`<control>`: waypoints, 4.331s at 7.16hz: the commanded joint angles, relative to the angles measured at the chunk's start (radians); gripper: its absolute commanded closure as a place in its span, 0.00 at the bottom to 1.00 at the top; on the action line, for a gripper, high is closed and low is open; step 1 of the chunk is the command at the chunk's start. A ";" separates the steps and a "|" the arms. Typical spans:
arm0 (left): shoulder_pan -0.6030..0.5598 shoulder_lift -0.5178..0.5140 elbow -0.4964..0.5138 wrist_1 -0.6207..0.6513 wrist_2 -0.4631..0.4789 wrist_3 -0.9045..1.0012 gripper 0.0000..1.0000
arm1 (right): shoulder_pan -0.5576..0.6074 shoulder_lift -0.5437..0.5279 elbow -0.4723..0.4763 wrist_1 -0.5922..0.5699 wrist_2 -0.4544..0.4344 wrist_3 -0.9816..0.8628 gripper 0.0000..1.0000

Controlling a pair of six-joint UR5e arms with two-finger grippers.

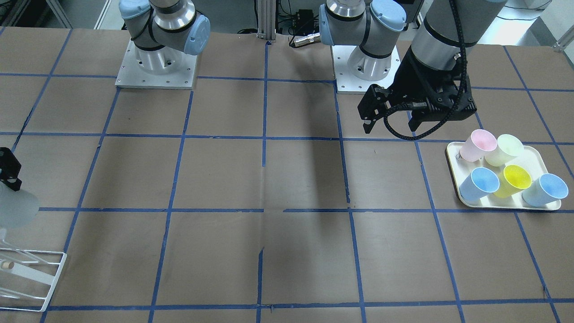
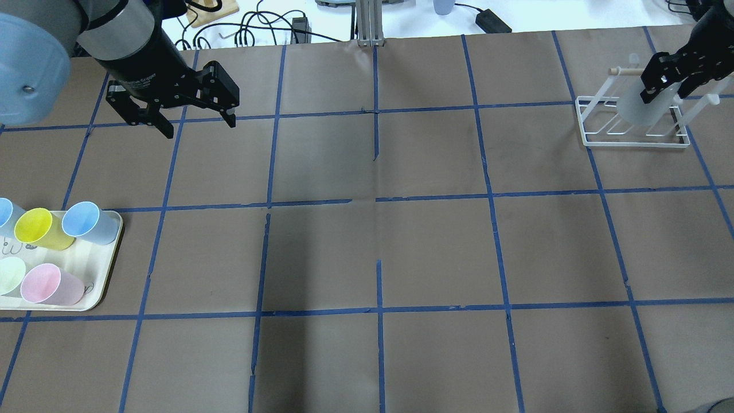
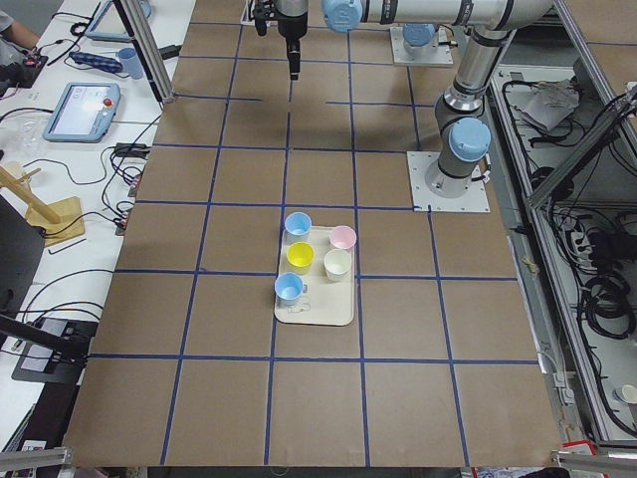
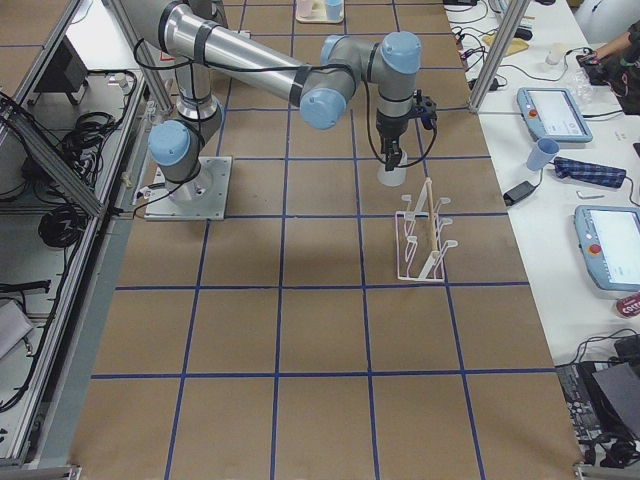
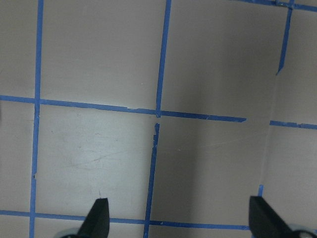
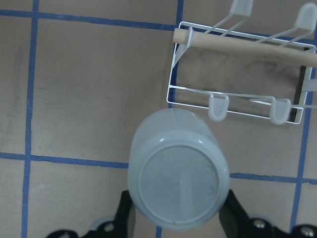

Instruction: Transfer IKEA cup to right arm and place on rack

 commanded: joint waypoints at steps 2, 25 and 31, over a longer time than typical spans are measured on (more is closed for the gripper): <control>0.001 0.000 0.000 -0.001 0.004 0.002 0.00 | -0.025 0.057 -0.038 -0.004 0.001 -0.043 0.88; -0.002 0.000 -0.003 -0.001 0.020 0.008 0.00 | 0.240 -0.045 -0.119 0.279 -0.002 0.374 0.00; -0.003 0.000 -0.012 0.002 0.057 0.012 0.00 | 0.345 -0.286 0.105 0.378 -0.004 0.460 0.00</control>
